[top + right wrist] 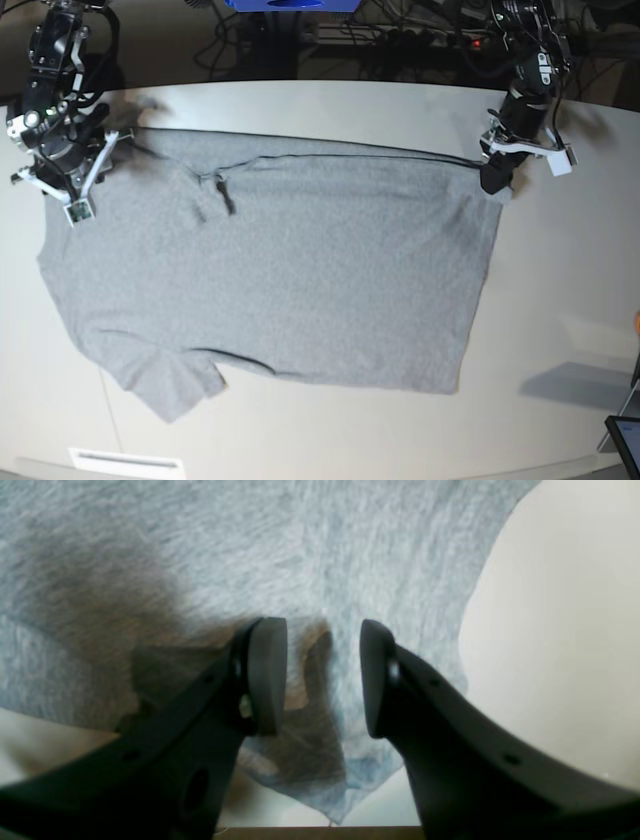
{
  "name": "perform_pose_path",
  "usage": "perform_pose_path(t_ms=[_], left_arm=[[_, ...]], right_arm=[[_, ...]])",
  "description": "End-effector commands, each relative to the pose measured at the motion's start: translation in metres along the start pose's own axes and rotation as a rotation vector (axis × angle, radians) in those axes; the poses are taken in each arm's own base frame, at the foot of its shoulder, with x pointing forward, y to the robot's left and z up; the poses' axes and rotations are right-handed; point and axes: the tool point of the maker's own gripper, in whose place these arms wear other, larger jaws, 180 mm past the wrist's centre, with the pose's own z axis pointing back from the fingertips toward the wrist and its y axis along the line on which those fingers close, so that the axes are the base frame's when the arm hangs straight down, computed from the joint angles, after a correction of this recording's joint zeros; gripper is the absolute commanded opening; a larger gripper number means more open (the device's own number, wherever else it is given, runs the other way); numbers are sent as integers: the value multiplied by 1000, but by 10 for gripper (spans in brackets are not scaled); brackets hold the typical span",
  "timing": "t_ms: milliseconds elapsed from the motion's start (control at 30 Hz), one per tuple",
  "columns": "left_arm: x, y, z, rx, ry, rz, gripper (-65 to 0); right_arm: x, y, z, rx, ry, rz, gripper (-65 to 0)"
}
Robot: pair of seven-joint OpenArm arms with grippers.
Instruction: Fold the T-shirt properly
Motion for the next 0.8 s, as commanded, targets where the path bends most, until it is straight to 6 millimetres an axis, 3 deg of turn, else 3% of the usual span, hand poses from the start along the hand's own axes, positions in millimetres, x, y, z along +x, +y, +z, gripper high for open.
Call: perform_pose_path(t_ms=[0,233,400,767], left_arm=[[12,-5,1,-23,-34,-12,-573],[18,-8,-8,-35,-52,3,-583],[25,-12,-18,-49,-72,20,-628],[26,-12,-32,-53,-85,66,-630]], right_arm=[[8,-7,3,-20,-27,7,-425],[8,-7,3,-20,-27,7,-425],[8,-7,3,-20,-27,7,-425],[7,-6,3,-18,-26,8,-425]])
